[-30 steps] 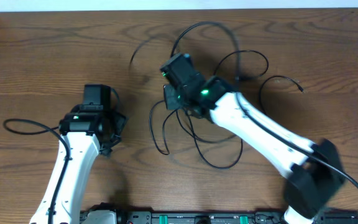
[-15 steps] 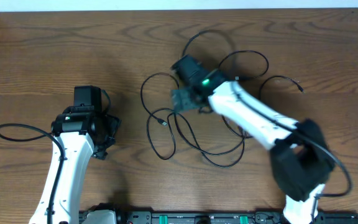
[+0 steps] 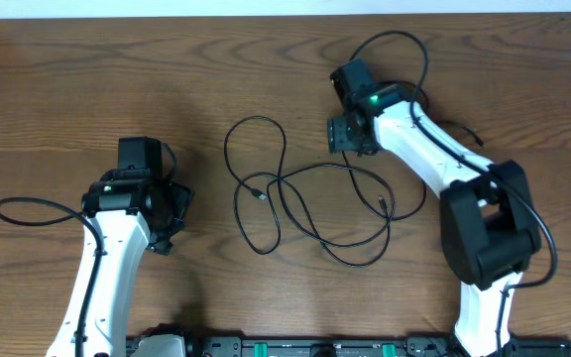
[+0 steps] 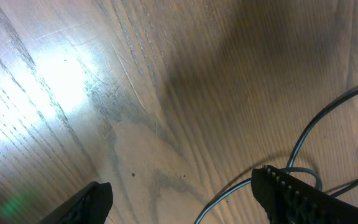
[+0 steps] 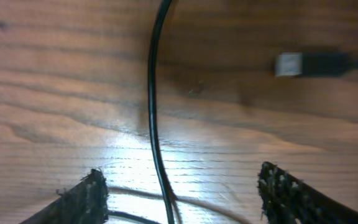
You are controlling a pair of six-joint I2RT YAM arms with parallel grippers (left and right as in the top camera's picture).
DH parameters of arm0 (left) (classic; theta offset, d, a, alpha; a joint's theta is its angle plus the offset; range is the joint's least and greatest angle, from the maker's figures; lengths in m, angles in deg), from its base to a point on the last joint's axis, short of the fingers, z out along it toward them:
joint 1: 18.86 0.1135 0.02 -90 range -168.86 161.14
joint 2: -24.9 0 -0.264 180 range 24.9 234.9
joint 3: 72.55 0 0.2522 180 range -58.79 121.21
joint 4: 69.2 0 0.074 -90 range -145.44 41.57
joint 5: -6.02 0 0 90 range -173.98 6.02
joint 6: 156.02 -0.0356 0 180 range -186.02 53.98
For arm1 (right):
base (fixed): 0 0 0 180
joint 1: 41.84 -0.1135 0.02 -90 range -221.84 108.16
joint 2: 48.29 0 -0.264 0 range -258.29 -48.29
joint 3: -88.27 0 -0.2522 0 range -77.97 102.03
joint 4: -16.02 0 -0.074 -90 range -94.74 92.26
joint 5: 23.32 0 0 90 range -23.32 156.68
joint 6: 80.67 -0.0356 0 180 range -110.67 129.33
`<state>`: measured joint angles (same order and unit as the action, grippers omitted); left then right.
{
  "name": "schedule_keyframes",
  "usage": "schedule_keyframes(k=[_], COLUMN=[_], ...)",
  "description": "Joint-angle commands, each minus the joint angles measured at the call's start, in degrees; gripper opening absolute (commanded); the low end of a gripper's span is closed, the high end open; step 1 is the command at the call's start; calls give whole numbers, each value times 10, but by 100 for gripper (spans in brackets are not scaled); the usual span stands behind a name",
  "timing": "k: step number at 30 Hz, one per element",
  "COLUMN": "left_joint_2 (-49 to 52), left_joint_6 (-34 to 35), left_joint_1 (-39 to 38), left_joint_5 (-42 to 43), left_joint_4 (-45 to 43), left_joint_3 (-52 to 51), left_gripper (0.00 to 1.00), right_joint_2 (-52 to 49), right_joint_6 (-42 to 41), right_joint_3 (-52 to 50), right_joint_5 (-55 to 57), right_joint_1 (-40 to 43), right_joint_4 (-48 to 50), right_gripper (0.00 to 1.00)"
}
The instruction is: Untangle cables
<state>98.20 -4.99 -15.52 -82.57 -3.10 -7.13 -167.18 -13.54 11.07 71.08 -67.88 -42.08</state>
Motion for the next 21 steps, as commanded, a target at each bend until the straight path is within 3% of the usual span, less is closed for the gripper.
schedule_keyframes(k=[1, 5, 9, 13, 18, 21], left_joint_2=[-3, -3, -3, -3, -3, -3], left_joint_6=[-9, -10, -9, -10, -10, -10], left_joint_1=[2, 2, 2, 2, 2, 2], left_joint_5=[1, 1, 1, 1, 1, 1], left_joint_4=[3, 6, 7, 8, 10, 12], left_joint_3=[-2, -2, -2, -2, -2, -2], left_gripper=[77, 77, 77, 77, 77, 77], right_joint_2=[-11, -41, -62, -70, -78, -64], right_joint_6=[-4, -28, -28, -27, 0, 80], right_joint_3=[1, 1, 0, 0, 0, 14], right_joint_5=[-9, -7, 22, 68, 107, 157], right_joint_1=[-10, -7, -16, -16, 20, 65], right_joint_4=[-4, -12, -27, -34, -13, 18], right_gripper=[69, 59, 40, 4, 1, 1])
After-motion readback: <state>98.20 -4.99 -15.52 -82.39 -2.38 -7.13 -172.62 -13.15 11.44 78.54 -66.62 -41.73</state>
